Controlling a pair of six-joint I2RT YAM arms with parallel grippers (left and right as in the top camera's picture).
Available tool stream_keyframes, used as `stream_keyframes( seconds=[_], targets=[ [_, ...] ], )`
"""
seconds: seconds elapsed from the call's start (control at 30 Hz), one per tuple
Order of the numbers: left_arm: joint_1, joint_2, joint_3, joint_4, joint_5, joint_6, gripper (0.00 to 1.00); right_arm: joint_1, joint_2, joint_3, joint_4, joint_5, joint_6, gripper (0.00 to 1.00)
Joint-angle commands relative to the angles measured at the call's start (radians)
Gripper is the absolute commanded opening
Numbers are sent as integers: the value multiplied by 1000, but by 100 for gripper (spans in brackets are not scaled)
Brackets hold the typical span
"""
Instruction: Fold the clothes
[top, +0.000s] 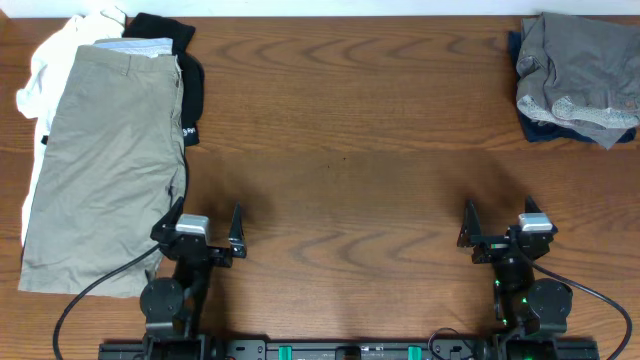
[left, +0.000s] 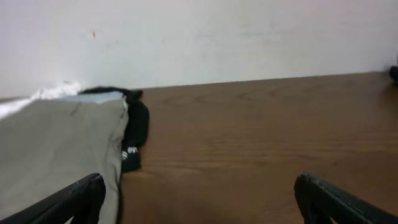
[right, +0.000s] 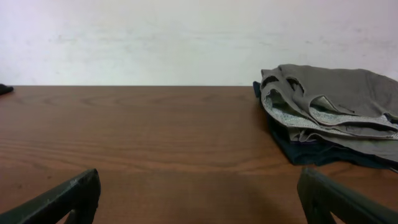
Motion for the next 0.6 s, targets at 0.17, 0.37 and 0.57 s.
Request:
stream_keyframes(
  seconds=[0.17, 0.37, 0.57],
  targets=[
    [4, 238, 195, -55, -7, -196, 98, 8, 140, 128, -8, -112, 7, 99],
    [4, 575, 495, -216, -8, -187, 98, 8, 456, 327, -13, -204, 7, 99],
    [4, 929, 844, -467, -10, -129, 98, 8, 820, 557, -34, -355, 7, 99]
  ],
)
